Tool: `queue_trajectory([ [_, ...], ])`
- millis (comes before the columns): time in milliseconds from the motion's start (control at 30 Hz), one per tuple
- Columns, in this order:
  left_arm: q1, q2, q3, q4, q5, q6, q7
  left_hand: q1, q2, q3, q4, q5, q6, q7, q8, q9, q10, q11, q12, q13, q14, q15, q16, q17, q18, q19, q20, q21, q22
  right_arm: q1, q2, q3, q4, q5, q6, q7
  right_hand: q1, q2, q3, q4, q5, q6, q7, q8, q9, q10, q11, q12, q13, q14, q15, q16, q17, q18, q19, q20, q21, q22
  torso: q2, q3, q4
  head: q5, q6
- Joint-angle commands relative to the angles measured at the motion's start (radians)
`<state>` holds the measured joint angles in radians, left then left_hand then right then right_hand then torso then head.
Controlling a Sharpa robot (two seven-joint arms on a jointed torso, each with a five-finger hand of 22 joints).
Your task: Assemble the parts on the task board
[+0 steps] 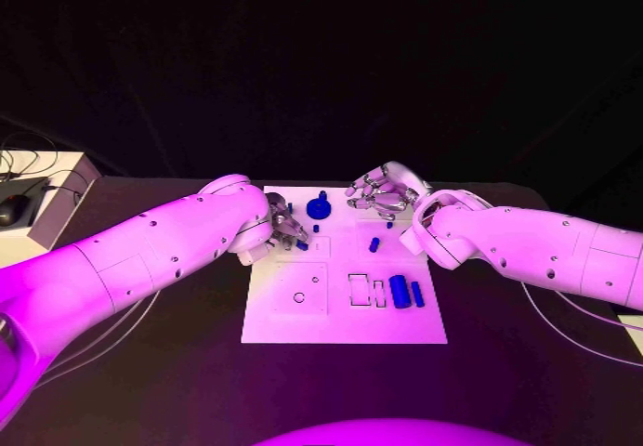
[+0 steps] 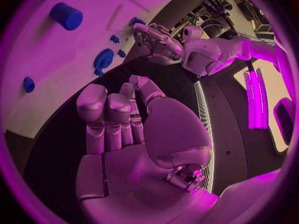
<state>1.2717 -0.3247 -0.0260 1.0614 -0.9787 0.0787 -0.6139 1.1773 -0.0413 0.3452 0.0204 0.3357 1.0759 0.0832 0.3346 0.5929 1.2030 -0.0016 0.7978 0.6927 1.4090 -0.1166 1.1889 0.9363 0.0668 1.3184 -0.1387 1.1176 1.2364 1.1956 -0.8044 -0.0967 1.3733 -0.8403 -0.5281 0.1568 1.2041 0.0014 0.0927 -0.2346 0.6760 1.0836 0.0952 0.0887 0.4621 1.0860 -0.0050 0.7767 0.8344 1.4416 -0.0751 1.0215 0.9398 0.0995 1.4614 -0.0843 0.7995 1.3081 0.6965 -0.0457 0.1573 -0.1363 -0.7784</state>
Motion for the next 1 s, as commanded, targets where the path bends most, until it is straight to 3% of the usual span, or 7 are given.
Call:
queue_trajectory([
  [33, -0.006, -0.003, -0.003, -0.001, -0.031, 0.003, -0.009, 0.002, 0.009, 0.091, -0.090, 0.003, 0.105, -0.098, 0.003, 0.083, 0.086, -0.079, -0.005, 0.001, 0.000, -0.005, 0.004, -0.001, -0.010, 0.005, -0.001, 0.003, 0.001, -0.001, 0.000, 0.000, 0.001, -0.009, 0.016, 0.007, 0.000, -0.003, 0.005, -0.003, 0.004, 0.002, 0.002, -0.002, 0.001, -0.004, 0.001, 0.002, -0.001, 0.000, 0.000, -0.004, 0.001, 0.004, 0.061, -0.005, 0.006, 0.103, 0.000, 0.0000, 0.0001, -0.001, 0.000],
  [633, -0.007, -0.003, -0.003, 0.002, -0.045, -0.040, -0.006, -0.002, 0.012, 0.094, -0.086, 0.001, 0.103, -0.098, 0.005, 0.084, 0.086, -0.079, -0.005, 0.002, 0.000, -0.006, 0.003, -0.003, -0.009, 0.004, -0.002, 0.001, 0.000, -0.001, 0.000, 0.000, 0.002, -0.009, 0.015, 0.008, 0.000, -0.003, 0.005, -0.003, 0.004, 0.002, 0.002, -0.002, 0.001, -0.004, 0.001, 0.002, -0.001, 0.000, 0.000, -0.004, 0.001, 0.004, 0.061, -0.005, 0.006, 0.103, 0.000, 0.0004, 0.0001, 0.000, -0.001],
  [1000, -0.008, -0.002, -0.004, 0.009, -0.039, -0.022, -0.004, -0.002, 0.012, 0.094, -0.086, 0.001, 0.103, -0.098, 0.005, 0.084, 0.086, -0.079, -0.005, 0.002, 0.000, -0.006, 0.003, -0.003, -0.009, 0.004, -0.002, 0.001, 0.000, -0.001, -0.001, 0.000, 0.002, -0.009, 0.015, 0.007, 0.001, -0.003, 0.007, -0.002, 0.004, 0.002, 0.002, -0.001, 0.003, -0.004, 0.001, 0.002, 0.000, 0.000, 0.000, -0.005, 0.000, 0.003, 0.061, -0.005, 0.005, 0.103, 0.000, 0.0006, 0.0000, -0.001, -0.002],
])
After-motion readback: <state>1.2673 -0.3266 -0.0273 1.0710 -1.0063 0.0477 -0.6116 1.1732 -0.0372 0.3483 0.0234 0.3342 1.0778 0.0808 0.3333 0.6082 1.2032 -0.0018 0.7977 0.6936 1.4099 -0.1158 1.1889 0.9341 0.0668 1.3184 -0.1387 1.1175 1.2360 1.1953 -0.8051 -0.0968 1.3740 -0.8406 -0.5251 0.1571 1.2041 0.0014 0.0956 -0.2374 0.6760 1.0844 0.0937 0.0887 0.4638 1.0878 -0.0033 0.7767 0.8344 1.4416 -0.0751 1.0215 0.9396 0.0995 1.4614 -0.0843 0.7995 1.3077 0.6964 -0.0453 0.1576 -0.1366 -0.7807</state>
